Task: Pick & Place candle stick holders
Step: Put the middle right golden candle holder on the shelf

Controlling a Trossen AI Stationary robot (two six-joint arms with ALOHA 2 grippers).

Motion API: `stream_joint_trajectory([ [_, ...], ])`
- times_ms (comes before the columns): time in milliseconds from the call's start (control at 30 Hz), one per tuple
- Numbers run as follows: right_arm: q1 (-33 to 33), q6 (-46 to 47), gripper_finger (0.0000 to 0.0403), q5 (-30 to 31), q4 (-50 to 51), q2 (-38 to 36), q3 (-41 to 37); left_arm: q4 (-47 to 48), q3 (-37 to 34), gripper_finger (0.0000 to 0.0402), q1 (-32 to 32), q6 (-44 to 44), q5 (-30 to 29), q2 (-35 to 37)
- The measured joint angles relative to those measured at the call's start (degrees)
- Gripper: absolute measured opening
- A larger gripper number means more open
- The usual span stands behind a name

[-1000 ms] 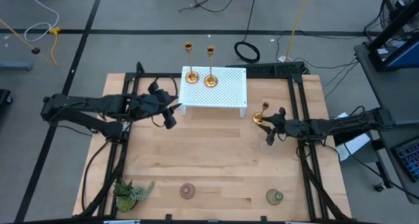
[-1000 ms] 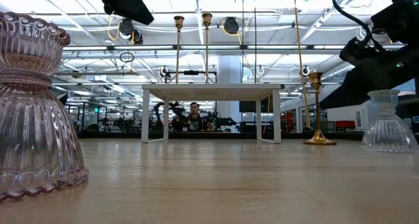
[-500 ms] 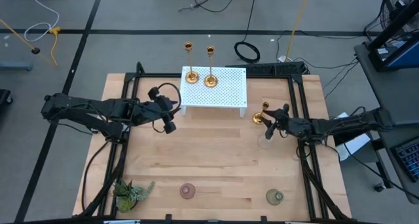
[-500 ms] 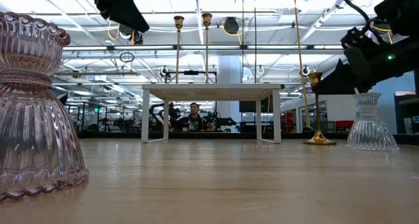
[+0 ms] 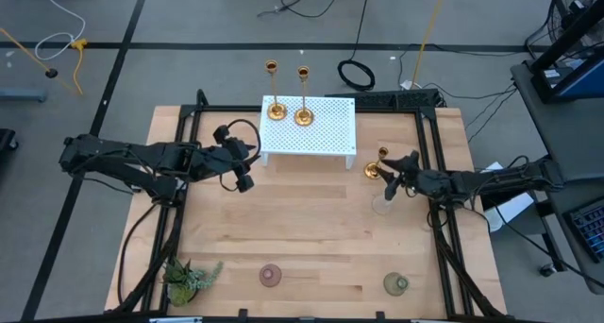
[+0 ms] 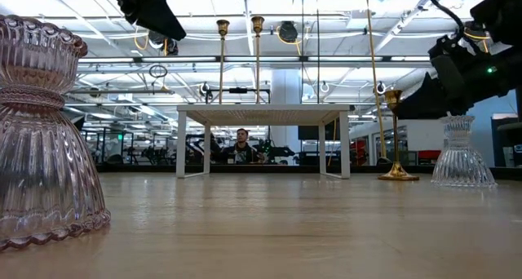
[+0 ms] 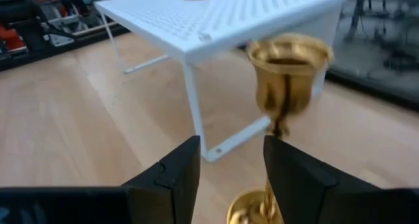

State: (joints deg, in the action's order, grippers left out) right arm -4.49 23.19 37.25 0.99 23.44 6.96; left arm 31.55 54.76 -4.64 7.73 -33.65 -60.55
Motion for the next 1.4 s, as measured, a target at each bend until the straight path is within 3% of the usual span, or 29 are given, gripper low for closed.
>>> stream_joint_trajectory([
  [133,0.0,2.1,0.016,0.5,3.3,0.0,0.2,0.0,0.0,0.0141,0.0,0.0,0.0,0.0],
  [333,0.1,4.2,0.016,9.7,3.3,0.0,0.3,0.0,0.0,0.0141,0.0,0.0,0.0,0.0],
  [733,1.6,0.4,0.016,8.9,2.6,1.9,0.1,-3.2,0.0,0.0141,0.0,-1.8,0.0,0.0],
  [933,4.3,-3.4,0.016,3.4,-3.9,5.8,-0.2,-4.5,0.0,0.0141,0.0,-1.6,0.0,0.0],
  [1167,8.0,-3.4,0.0158,3.1,-5.5,10.8,-0.2,-5.1,0.0,0.0141,0.0,-2.0,0.1,0.0],
  [1400,11.6,-6.4,0.0093,3.1,-10.5,13.3,0.0,-4.8,0.0,0.0141,0.0,-2.0,0.1,0.0],
])
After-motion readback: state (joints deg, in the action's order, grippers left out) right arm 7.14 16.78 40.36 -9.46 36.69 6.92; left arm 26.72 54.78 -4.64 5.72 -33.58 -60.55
